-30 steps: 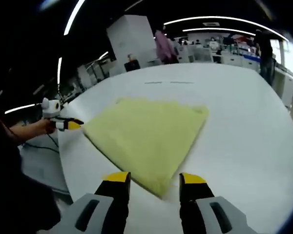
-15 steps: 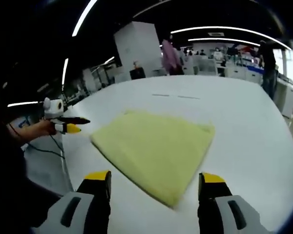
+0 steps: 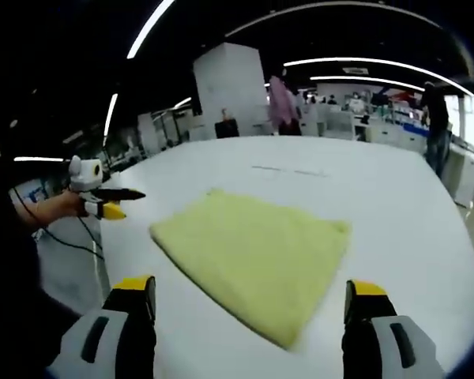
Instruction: Fold the garment on the visible template until the final outline fits inside the template.
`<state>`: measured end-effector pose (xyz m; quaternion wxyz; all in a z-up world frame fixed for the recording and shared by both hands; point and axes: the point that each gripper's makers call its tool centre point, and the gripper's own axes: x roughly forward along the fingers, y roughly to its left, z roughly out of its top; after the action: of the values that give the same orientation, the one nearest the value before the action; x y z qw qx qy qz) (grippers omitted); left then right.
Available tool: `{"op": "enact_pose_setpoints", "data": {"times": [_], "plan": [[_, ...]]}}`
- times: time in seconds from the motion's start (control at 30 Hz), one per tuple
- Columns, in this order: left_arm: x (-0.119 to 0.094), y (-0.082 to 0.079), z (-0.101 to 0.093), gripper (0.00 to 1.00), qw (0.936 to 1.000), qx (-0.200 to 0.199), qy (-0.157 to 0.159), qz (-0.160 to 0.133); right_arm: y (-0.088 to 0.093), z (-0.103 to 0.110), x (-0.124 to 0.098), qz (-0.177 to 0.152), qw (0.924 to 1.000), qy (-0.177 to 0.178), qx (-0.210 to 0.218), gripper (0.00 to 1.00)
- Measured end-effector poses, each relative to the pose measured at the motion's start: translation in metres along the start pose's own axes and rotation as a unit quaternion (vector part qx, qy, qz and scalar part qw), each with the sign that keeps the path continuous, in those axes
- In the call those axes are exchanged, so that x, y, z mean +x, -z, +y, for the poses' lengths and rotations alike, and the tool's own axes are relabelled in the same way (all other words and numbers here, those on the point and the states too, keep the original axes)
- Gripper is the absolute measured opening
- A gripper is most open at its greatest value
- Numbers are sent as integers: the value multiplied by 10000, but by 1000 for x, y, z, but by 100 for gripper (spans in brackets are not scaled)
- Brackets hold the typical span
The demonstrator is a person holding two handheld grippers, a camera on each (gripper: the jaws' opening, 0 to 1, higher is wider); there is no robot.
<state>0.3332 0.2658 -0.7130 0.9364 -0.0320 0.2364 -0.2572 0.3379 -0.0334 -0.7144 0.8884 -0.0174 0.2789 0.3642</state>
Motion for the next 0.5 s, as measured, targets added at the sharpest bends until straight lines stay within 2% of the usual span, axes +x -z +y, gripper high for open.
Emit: {"op": "enact_pose_setpoints", "data": {"times": [0.2,0.3,0.5], "plan": [[-2,-9,-1,99,9997,-36,-5,-239,2,1,0,-28,10000,50,36,99],[-2,-7,1,99,9998,75,-20,-169,5,0,2,-34,9999,148,1,99],[-1,-7,-1,99,9998,13,-47,-168,6,-1,1,-99,9997,197,115,99]]}}
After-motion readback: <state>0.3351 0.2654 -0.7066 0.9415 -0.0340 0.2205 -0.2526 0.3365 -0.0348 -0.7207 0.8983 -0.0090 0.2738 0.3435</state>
